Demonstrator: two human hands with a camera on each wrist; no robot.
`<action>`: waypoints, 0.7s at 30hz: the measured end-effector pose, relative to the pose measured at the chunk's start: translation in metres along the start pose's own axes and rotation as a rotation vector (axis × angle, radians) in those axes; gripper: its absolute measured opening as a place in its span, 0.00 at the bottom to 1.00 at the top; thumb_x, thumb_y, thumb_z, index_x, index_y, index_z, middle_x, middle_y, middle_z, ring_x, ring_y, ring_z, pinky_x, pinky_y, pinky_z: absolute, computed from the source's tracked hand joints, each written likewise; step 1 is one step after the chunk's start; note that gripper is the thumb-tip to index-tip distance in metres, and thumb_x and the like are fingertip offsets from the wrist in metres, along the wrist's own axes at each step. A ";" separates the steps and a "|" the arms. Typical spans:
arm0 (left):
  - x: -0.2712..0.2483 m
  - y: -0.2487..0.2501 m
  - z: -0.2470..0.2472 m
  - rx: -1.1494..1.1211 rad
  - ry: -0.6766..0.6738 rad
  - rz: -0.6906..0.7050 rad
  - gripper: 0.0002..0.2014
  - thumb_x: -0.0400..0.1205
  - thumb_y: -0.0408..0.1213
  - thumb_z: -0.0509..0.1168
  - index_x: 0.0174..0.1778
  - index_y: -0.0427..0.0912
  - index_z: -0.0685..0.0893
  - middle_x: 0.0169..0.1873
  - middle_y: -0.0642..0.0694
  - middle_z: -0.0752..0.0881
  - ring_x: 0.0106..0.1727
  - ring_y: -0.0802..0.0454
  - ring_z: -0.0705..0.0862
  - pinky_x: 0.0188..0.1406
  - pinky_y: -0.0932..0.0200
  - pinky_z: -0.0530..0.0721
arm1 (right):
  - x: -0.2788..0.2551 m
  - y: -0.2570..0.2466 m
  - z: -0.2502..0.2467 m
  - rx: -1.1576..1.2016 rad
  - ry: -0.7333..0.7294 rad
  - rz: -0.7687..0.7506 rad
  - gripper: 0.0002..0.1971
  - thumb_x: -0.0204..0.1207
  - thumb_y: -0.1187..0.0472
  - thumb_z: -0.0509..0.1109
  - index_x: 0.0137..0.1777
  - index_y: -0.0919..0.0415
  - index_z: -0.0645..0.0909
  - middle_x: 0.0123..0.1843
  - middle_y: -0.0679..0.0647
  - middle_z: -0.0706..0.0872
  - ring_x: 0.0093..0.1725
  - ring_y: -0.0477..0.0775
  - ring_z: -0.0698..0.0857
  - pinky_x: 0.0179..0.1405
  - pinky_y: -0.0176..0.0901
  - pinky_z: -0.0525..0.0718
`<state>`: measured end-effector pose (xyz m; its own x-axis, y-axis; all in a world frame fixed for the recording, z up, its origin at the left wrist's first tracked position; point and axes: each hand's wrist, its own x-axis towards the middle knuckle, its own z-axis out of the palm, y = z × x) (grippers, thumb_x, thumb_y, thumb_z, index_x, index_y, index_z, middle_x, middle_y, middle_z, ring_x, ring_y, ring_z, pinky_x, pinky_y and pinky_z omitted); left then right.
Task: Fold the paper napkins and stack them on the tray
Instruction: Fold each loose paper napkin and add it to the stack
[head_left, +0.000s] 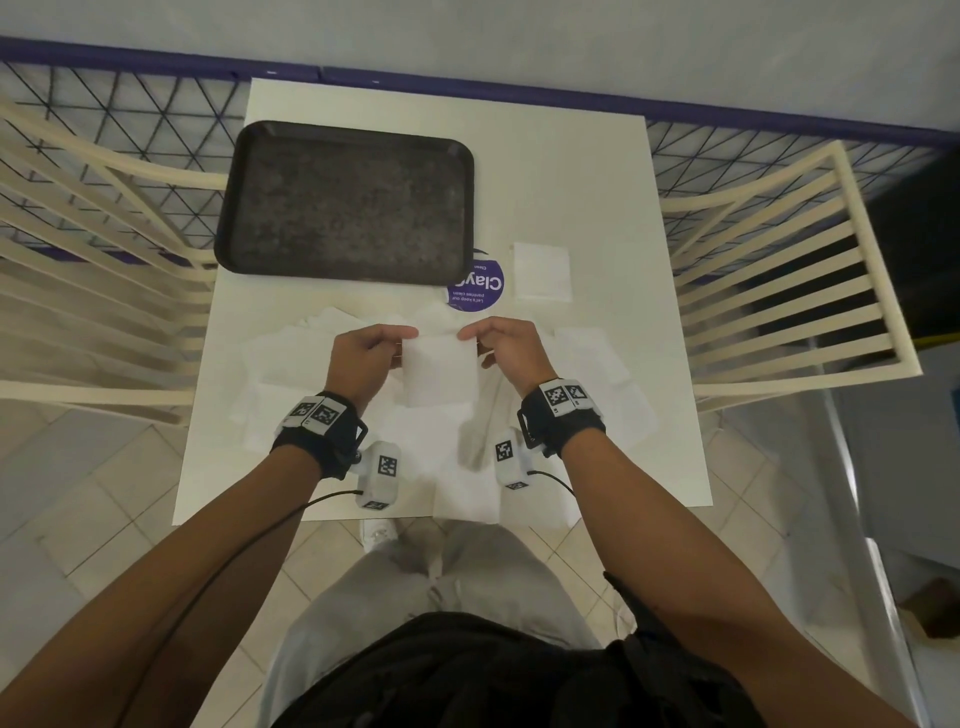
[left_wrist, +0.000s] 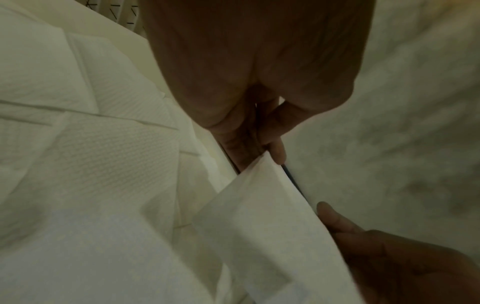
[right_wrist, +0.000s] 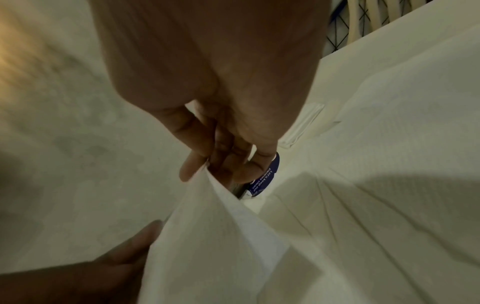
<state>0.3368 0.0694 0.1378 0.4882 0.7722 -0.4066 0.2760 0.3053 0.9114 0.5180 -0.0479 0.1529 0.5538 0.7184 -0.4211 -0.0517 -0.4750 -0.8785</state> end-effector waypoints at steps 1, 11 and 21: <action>0.000 0.000 0.000 -0.025 0.000 -0.013 0.20 0.78 0.24 0.59 0.45 0.43 0.96 0.53 0.37 0.93 0.56 0.38 0.91 0.61 0.44 0.90 | 0.000 -0.001 0.000 0.022 0.002 0.009 0.21 0.74 0.72 0.59 0.39 0.52 0.93 0.49 0.57 0.92 0.44 0.54 0.86 0.42 0.43 0.82; 0.010 -0.011 -0.001 0.275 -0.019 0.085 0.04 0.83 0.43 0.74 0.43 0.56 0.94 0.41 0.53 0.94 0.44 0.46 0.92 0.53 0.42 0.93 | 0.006 0.003 0.008 -0.080 0.019 -0.105 0.09 0.77 0.63 0.73 0.51 0.49 0.91 0.41 0.42 0.91 0.45 0.44 0.87 0.48 0.41 0.82; 0.001 -0.001 0.003 0.541 0.021 0.297 0.08 0.85 0.44 0.72 0.50 0.45 0.93 0.39 0.56 0.90 0.40 0.65 0.85 0.45 0.69 0.78 | 0.003 -0.004 0.028 -0.267 0.006 -0.231 0.07 0.76 0.56 0.78 0.50 0.57 0.92 0.46 0.47 0.93 0.50 0.47 0.88 0.53 0.33 0.83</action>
<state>0.3395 0.0683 0.1364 0.5936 0.7935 -0.1339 0.5144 -0.2462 0.8215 0.4969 -0.0298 0.1490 0.5304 0.8198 -0.2161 0.2941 -0.4170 -0.8600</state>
